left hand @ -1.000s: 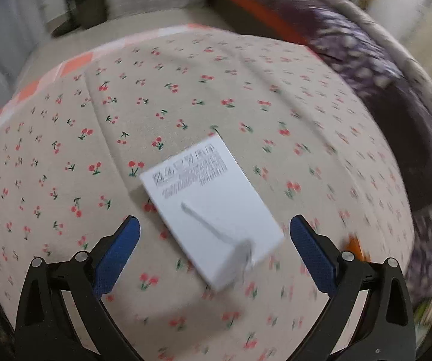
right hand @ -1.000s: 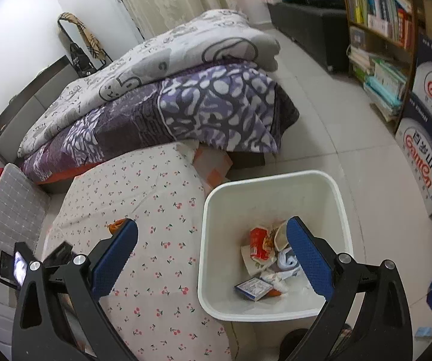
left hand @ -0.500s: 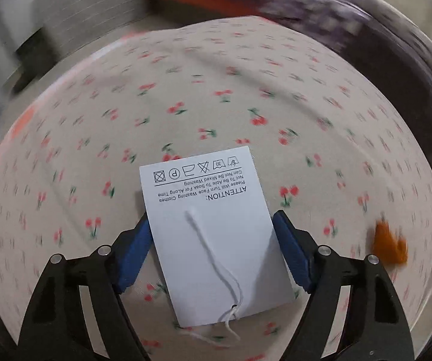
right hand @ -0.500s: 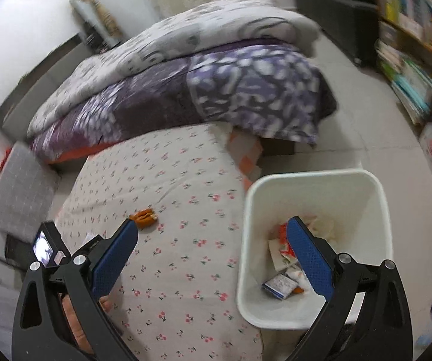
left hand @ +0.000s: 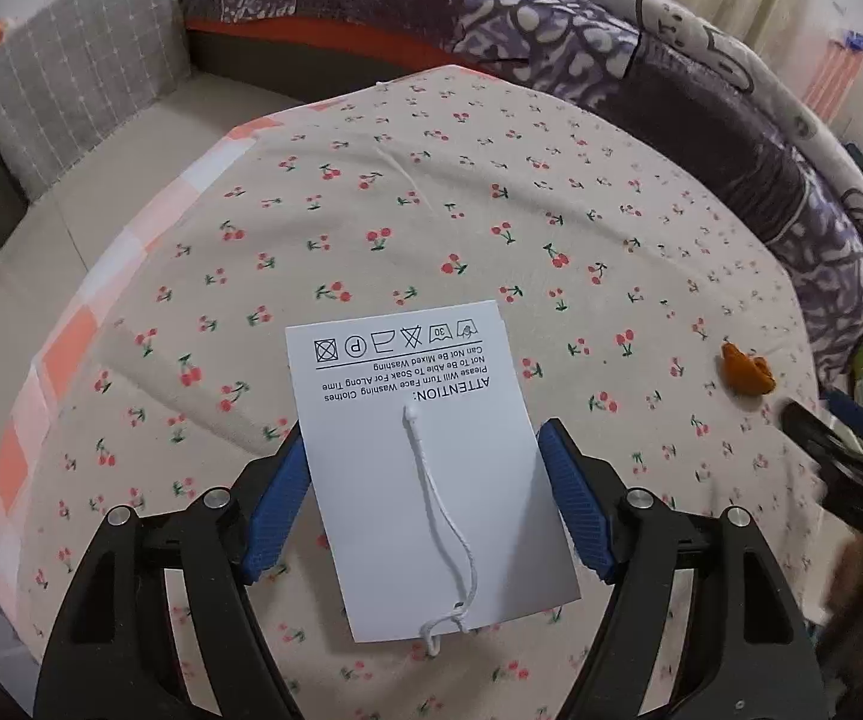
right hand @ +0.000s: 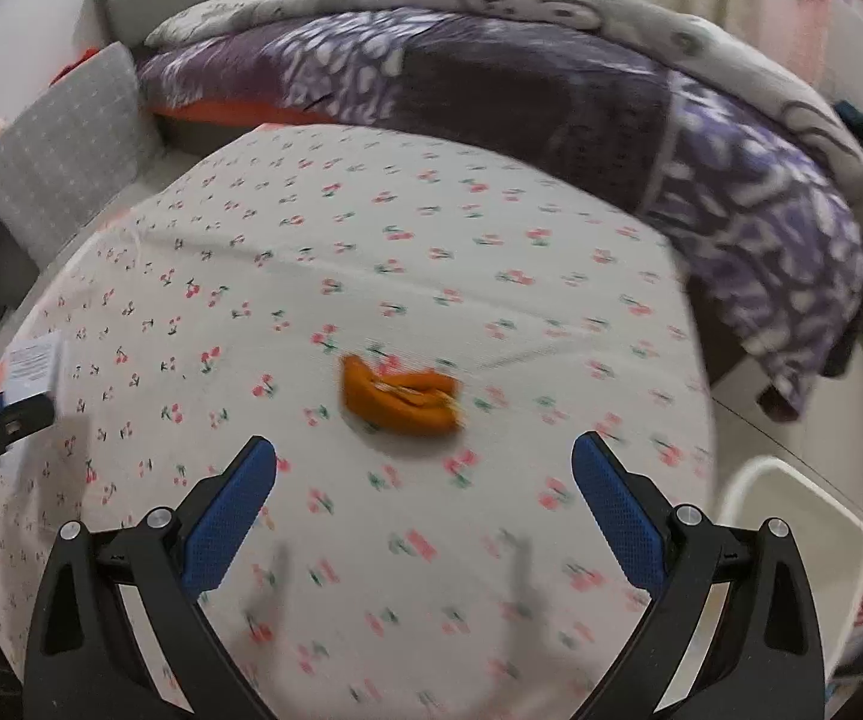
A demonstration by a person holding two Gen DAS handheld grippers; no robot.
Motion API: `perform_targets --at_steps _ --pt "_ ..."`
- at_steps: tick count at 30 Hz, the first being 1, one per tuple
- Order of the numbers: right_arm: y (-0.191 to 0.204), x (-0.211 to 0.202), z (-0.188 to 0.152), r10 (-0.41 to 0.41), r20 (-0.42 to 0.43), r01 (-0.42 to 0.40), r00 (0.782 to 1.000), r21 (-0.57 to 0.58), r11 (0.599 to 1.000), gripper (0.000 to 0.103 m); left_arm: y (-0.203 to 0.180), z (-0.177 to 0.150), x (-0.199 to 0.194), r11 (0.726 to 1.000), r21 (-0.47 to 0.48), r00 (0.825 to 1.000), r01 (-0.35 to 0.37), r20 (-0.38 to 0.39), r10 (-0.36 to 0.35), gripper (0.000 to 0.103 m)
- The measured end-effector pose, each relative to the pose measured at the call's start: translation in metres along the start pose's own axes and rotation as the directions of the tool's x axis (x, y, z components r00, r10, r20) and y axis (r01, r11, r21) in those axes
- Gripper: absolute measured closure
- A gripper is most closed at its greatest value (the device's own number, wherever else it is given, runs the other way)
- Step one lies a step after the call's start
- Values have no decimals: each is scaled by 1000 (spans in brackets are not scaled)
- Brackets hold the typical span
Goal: Collect trash
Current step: 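Grasp the orange peel piece with the right gripper, then carry the tag card and orange peel over the bin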
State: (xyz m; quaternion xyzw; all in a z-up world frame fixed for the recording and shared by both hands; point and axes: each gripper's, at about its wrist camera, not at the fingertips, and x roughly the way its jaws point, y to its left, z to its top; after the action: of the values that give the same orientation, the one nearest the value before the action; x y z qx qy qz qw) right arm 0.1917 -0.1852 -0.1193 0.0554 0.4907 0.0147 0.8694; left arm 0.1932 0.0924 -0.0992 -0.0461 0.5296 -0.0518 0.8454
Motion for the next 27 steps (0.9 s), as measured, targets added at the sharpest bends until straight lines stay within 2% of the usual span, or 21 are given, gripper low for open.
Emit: perform_targets --at_steps 4,7,9,11,14,19,27 --pt "2 23 5 5 -13 -4 1000 49 999 10 4 5 -7 998 -36 998 60 6 -60 30" --pt "3 37 7 -12 -24 13 1000 54 998 14 7 7 -18 998 -18 998 54 28 -54 30" --pt "4 42 7 -44 -28 46 999 59 997 37 9 9 -22 998 -11 997 57 43 -56 30" --pt "2 40 9 -40 -12 41 999 84 996 52 12 12 -24 998 -10 997 55 57 -54 30" --pt "5 33 13 -2 0 2 1000 121 993 63 17 13 -29 999 -12 996 33 83 -32 30" --pt "35 -1 15 19 84 -26 996 85 996 66 29 15 -47 999 -41 990 36 138 -30 30" --pt "71 -75 15 99 239 -115 966 56 992 66 26 16 -87 998 -34 959 59 280 -47 30"
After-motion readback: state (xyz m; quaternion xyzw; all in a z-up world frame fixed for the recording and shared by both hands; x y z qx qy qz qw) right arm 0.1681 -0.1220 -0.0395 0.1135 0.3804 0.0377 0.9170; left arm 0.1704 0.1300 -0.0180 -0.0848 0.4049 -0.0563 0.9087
